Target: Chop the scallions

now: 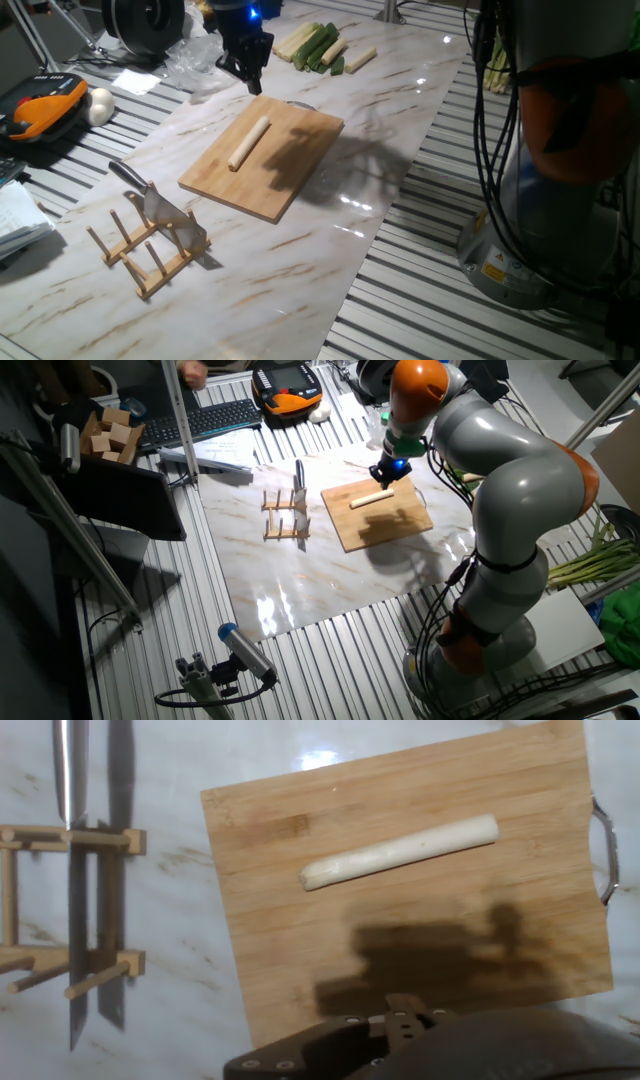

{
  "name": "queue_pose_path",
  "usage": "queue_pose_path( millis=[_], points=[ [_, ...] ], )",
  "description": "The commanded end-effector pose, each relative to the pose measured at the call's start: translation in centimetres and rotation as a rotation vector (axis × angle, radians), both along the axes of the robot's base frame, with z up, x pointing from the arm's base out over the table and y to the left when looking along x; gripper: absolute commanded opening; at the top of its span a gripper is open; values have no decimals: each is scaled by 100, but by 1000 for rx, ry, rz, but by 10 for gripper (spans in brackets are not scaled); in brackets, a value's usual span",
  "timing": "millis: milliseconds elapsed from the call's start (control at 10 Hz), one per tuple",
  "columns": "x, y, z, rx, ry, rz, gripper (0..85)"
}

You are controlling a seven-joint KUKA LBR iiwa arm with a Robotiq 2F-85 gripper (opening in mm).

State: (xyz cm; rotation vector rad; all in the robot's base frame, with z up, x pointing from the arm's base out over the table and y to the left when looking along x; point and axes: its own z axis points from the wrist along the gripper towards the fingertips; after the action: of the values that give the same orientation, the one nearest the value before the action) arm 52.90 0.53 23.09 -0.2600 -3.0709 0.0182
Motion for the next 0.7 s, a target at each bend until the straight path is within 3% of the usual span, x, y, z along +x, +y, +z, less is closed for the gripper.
queue_pose_path(
  millis=[0,300,400,600],
  points=[
    [11,-9,5,-4,-4,-2,0],
    [33,-18,3,-30,-7,7,0],
    [24,-11,5,-17,-5,11,0],
    [52,-42,23,-25,8,3,0]
  ],
)
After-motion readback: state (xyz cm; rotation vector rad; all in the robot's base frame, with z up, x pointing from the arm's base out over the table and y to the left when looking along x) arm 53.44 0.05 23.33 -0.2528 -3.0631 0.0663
